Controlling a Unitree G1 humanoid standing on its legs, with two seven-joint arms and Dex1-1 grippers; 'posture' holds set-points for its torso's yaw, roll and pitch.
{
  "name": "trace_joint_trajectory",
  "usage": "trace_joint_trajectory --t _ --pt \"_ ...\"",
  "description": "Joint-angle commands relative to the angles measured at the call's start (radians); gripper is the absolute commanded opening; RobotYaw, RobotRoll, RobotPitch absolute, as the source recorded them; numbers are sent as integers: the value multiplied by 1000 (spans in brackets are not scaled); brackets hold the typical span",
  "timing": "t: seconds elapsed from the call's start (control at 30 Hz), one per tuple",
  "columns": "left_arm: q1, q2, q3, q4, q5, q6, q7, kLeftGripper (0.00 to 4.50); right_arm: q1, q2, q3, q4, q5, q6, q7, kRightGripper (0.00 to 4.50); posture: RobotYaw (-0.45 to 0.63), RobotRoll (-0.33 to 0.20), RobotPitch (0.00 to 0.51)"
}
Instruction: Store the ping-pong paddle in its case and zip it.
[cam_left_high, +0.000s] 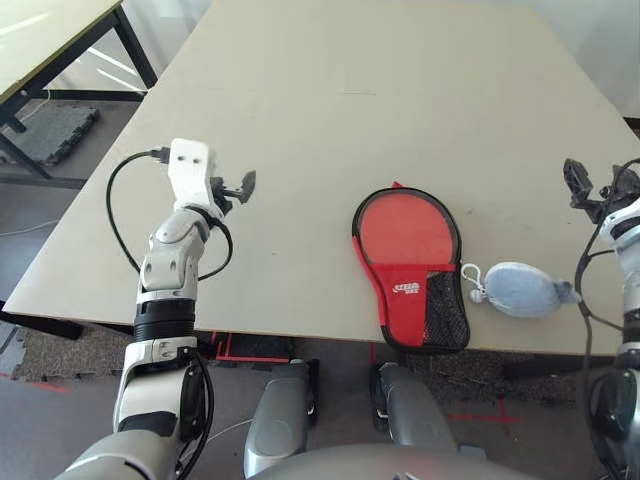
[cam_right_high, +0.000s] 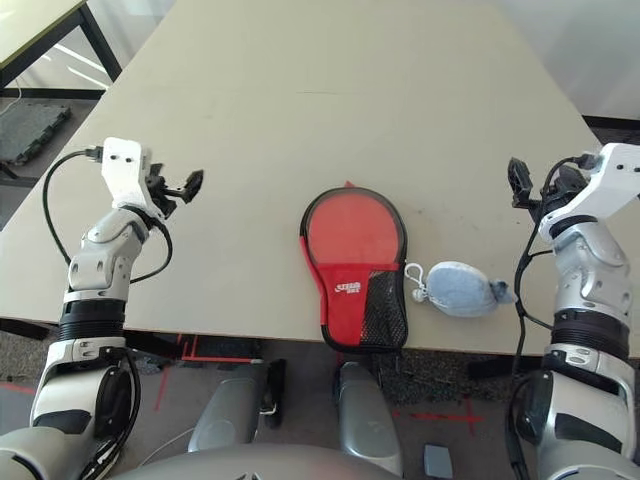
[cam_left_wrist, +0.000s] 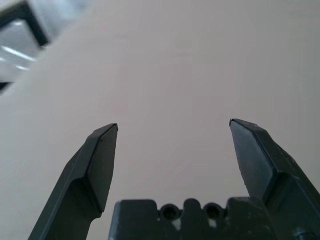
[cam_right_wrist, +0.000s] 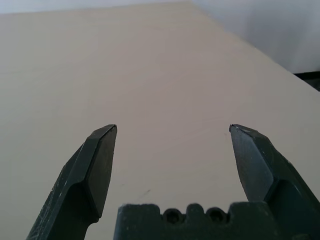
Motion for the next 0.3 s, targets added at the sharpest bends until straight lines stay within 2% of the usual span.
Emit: trace_joint_trajectory --t 0.03,0.3 --pt "15 22 25 87 9 -96 47 4500 -7 36 8 29 -30 -44 -72 4456 45 0 122" --pt "36 24 41 160 -21 -227 61 4500 -38 41 -9 93 -85 -161 -228 4456 36 0 115"
